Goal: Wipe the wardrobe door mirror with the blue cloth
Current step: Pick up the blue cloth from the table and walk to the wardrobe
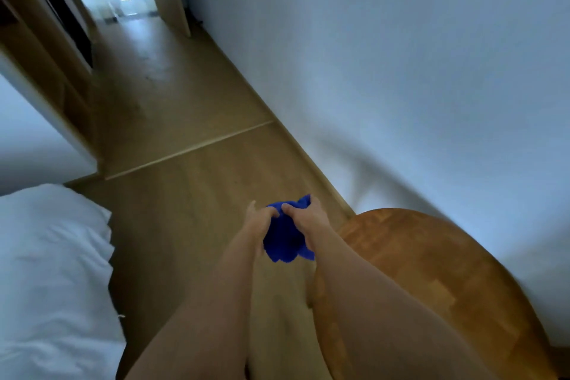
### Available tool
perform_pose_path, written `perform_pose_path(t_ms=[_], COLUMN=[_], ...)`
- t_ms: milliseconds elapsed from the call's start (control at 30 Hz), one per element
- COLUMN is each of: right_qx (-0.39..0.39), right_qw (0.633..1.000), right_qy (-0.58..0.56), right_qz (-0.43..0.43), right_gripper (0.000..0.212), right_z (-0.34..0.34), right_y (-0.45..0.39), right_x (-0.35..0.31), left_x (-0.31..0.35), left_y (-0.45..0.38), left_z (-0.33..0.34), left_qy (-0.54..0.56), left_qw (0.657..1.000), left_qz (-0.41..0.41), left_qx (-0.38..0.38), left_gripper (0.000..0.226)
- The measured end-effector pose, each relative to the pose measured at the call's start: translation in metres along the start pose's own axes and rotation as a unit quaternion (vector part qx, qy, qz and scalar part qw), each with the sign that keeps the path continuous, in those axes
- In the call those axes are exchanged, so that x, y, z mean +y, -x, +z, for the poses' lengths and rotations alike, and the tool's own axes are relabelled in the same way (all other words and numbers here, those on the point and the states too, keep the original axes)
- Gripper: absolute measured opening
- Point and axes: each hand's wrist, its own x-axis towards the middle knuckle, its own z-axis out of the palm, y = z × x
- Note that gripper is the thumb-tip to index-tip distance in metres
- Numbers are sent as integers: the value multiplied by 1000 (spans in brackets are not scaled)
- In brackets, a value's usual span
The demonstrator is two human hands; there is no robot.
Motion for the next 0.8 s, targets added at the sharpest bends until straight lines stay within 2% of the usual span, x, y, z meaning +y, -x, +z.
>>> perform_pose_path(t_ms=[100, 200, 233, 300, 400, 467, 533, 600, 633, 700, 767, 800], right_qx=[7, -43, -61, -113, -199, -177, -85, 12, 36, 35, 10, -5], right_qw=[1000, 999, 998, 993, 980, 975, 941, 881, 846, 791, 768, 766], right_qy=[7, -14, -13, -16, 7, 130, 303, 432, 478, 525, 533, 524], right_qz=[-4, 11, 20, 31, 8, -44, -124, -192, -235, -311, -355, -371], right_gripper=[90, 90, 90, 87, 57, 39, 23, 27, 33, 35, 24, 20], right_z=[31, 60, 71, 90, 118, 139, 162, 185, 197, 217, 238, 248], right_y=[-8, -14, -15, -18, -24, -28, -32, -33, -35, -38, -41, -42], right_x=[-20, -46, -55, -69, -87, -95, -102, -109, -113, -123, -136, -142], left_x=[20, 32, 37, 47, 64, 75, 83, 92, 97, 110, 126, 135], left_y=[-4, -15, -21, -36, -60, -74, -85, -93, -96, -100, -104, -106], left_z=[-33, -62, -73, -97, -137, -163, -185, -202, -209, -217, -222, -224], left_qy=[-81, -244, -284, -320, -309, -323, -328, -294, -246, -55, 115, 132], left_qw=[991, 959, 949, 933, 928, 921, 913, 920, 935, 979, 986, 986], left_qz=[38, 89, 109, 162, 178, 170, 170, 154, 133, 68, 23, 25], left_qx=[-96, -113, -84, 14, 107, 138, 173, 208, 217, 186, 121, 99], left_gripper=[83, 92, 87, 60, 23, 15, 12, 16, 22, 34, 48, 61])
